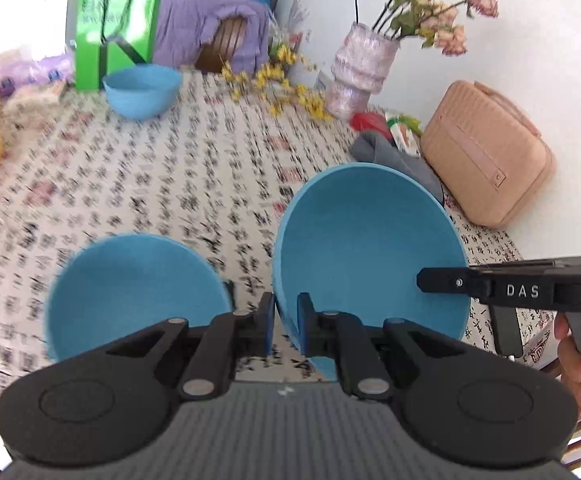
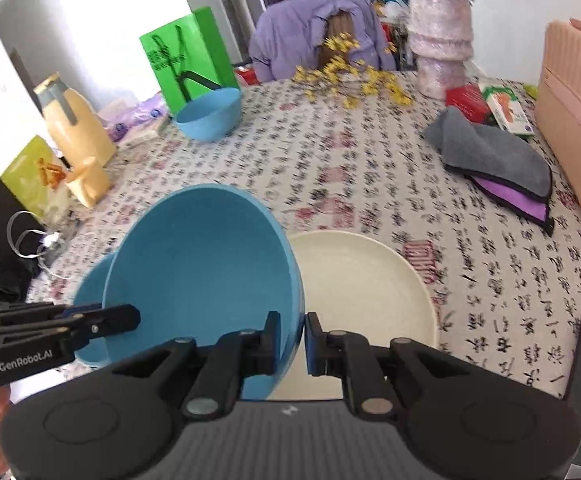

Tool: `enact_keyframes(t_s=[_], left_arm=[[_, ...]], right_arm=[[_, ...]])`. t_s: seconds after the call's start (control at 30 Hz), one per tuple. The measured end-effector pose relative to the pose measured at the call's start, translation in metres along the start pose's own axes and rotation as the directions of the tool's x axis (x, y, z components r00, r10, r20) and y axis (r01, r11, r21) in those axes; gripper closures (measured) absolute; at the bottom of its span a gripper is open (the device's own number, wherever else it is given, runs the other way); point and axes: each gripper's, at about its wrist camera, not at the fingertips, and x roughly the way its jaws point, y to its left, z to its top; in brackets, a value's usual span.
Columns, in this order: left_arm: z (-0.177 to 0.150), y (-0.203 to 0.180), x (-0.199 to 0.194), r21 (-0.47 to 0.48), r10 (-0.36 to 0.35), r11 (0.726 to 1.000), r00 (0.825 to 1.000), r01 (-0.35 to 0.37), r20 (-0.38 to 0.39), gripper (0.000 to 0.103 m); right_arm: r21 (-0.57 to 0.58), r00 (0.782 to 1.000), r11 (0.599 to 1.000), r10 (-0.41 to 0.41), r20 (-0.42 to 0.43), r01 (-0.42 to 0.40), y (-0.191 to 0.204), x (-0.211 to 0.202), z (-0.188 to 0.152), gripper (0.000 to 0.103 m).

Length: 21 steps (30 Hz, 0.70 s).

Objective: Organize plates and bowls

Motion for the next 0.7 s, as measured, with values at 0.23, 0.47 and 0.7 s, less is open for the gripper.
enact_keyframes(t_s=[0.23,0.47,0.7], left_arm=[[0.005,0.051,-0.033,-0.083,0.016,0.996,1.000,-0.014,0.017,0.091],[0.002,0.103,-0.047,-0.137,0.056,0.989,0.998,-0.054,0.010,0.091],[-0.006,0.139,-0.037,-0.181,0.062,0.981,0.998,-0.066,-0.025,0.091]], right_arm=[[-0.033,0.993,0.993,0.115,-0.009,-0.115,0.039,0.009,0.016,0.090],[-0.092,0.985,0.982,0.159,-0.068,-0.165,0.094,0.042,0.023,0.090],[-0.085,0.975,0.979,0.175,-0.133,-0.187,0.121,0.077,0.027,0.090]])
